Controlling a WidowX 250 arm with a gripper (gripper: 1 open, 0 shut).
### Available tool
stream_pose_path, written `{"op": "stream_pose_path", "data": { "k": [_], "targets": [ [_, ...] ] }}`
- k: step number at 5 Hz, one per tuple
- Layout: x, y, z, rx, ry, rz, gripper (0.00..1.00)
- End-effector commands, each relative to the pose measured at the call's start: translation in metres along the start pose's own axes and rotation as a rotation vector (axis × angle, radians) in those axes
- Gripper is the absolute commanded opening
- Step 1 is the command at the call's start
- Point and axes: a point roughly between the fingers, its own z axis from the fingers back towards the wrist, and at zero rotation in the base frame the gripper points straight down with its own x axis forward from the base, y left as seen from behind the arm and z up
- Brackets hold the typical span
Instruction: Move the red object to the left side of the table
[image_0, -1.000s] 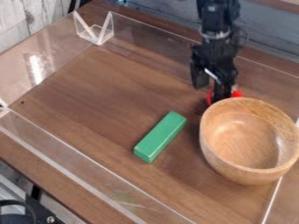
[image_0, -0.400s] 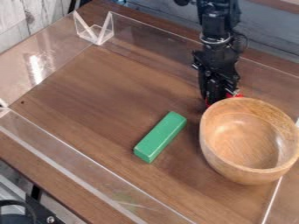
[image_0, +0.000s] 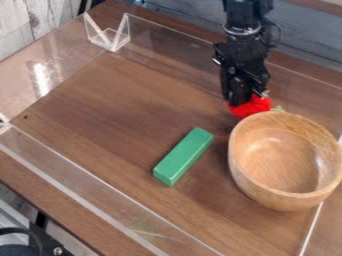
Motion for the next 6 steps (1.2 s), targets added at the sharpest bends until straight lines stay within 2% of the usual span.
{"op": "stream_pose_path", "data": {
  "k": [1, 2, 3, 6],
  "targets": [
    [0.003, 0.009, 0.033, 0.045, -0.064, 0.016, 0.00],
    [-0.004, 0.023, 0.042, 0.065, -0.062, 0.051, 0.00],
    [-0.020, 0.042, 0.047, 0.082, -0.048, 0.094, 0.00],
    [-0.042, 0.076, 0.083, 0.129, -0.100, 0.232, 0.00]
  ]
}}
